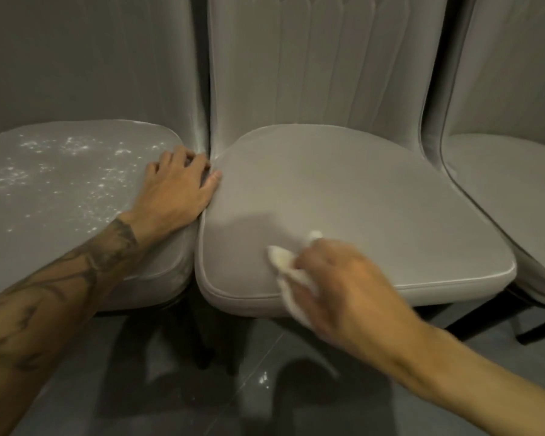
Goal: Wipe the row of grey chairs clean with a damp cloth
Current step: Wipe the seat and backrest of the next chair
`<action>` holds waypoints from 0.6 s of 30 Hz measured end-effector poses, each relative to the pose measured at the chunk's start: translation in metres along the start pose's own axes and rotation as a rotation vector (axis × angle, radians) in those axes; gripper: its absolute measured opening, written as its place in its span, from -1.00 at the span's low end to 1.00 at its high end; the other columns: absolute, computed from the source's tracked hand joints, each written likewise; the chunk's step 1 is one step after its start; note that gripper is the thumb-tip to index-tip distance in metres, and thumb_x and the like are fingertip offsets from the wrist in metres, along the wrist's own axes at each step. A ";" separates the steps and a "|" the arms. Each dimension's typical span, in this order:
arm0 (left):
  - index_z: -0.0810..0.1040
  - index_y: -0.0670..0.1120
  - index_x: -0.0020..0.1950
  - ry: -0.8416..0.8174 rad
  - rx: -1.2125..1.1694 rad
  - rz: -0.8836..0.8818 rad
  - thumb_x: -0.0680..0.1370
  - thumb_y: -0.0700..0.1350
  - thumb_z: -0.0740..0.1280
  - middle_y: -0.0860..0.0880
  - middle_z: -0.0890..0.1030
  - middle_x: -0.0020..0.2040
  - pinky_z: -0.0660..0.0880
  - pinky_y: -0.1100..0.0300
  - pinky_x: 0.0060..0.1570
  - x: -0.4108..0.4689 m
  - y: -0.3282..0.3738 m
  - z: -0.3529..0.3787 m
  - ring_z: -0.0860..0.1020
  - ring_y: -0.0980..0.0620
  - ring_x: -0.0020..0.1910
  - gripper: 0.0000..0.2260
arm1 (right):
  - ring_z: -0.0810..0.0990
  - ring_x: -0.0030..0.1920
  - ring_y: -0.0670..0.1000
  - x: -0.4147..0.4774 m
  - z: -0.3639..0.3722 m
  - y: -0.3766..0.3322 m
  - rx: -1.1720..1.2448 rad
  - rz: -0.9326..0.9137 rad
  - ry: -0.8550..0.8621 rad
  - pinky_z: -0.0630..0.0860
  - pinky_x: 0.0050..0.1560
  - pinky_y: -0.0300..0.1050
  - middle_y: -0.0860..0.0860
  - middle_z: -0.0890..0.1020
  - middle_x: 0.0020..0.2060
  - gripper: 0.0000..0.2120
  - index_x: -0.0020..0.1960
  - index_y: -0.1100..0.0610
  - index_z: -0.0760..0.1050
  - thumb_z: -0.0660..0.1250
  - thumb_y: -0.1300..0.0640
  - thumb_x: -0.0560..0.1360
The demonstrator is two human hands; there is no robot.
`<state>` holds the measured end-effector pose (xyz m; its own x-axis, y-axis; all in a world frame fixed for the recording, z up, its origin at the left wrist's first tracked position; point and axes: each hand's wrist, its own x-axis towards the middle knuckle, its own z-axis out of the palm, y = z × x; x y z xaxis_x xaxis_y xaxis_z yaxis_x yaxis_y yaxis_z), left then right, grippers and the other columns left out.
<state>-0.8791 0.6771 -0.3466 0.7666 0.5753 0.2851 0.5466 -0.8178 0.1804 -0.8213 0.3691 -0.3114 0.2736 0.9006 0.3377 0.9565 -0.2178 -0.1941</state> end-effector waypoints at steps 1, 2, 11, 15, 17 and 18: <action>0.51 -0.02 0.34 -0.003 -0.006 -0.008 0.69 0.21 0.10 -0.16 0.44 0.34 0.28 -0.17 0.34 0.001 0.001 0.000 0.39 -0.23 0.34 -0.58 | 0.59 -0.16 0.25 0.010 0.008 -0.012 -0.005 -0.036 0.047 0.54 -0.15 0.08 0.14 0.59 -0.17 -0.86 0.05 0.11 0.57 0.32 0.06 0.59; 0.52 -0.02 0.33 0.004 -0.010 -0.012 0.69 0.21 0.12 -0.17 0.45 0.33 0.29 -0.18 0.34 0.001 0.001 0.000 0.39 -0.24 0.34 -0.59 | 0.61 -0.15 0.26 0.017 0.015 -0.018 -0.028 -0.062 0.077 0.52 -0.16 0.08 0.15 0.60 -0.18 -0.87 0.01 0.11 0.56 0.32 0.06 0.58; 0.53 0.03 0.29 0.007 0.004 -0.010 0.60 0.38 -0.01 -0.21 0.49 0.28 0.37 -0.32 0.26 0.001 -0.007 0.002 0.45 -0.32 0.28 -0.43 | 0.59 -0.19 0.14 -0.075 -0.064 0.125 -0.113 0.355 0.005 0.54 -0.20 0.03 0.00 0.60 -0.12 -0.78 -0.03 0.05 0.56 0.31 -0.10 0.57; 0.53 0.09 0.26 0.013 0.005 -0.021 0.63 0.40 -0.01 -0.18 0.51 0.25 0.41 -0.34 0.23 0.005 -0.014 0.007 0.47 -0.31 0.26 -0.47 | 0.59 -0.24 0.12 -0.065 -0.050 0.106 -0.067 0.384 0.133 0.51 -0.22 0.00 0.05 0.62 -0.18 -0.78 -0.05 0.09 0.55 0.29 -0.06 0.58; 0.52 0.12 0.25 0.004 -0.004 -0.018 0.62 0.42 -0.03 -0.16 0.52 0.23 0.44 -0.33 0.23 0.009 -0.020 0.012 0.49 -0.30 0.25 -0.46 | 0.55 -0.23 0.12 -0.040 -0.027 0.074 0.006 0.274 0.157 0.47 -0.19 0.01 0.07 0.61 -0.18 -0.77 -0.04 0.12 0.55 0.29 -0.04 0.59; 0.52 0.13 0.25 0.000 -0.010 -0.022 0.62 0.44 -0.04 -0.14 0.52 0.22 0.44 -0.33 0.26 0.012 -0.027 0.016 0.49 -0.30 0.25 -0.45 | 0.52 -0.23 0.13 -0.032 -0.017 0.065 0.004 0.238 0.149 0.46 -0.19 0.02 0.08 0.59 -0.18 -0.75 -0.05 0.13 0.55 0.28 -0.06 0.59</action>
<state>-0.8793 0.7058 -0.3630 0.7543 0.5935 0.2807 0.5601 -0.8048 0.1963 -0.7663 0.3194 -0.3194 0.5026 0.7591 0.4137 0.8633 -0.4148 -0.2877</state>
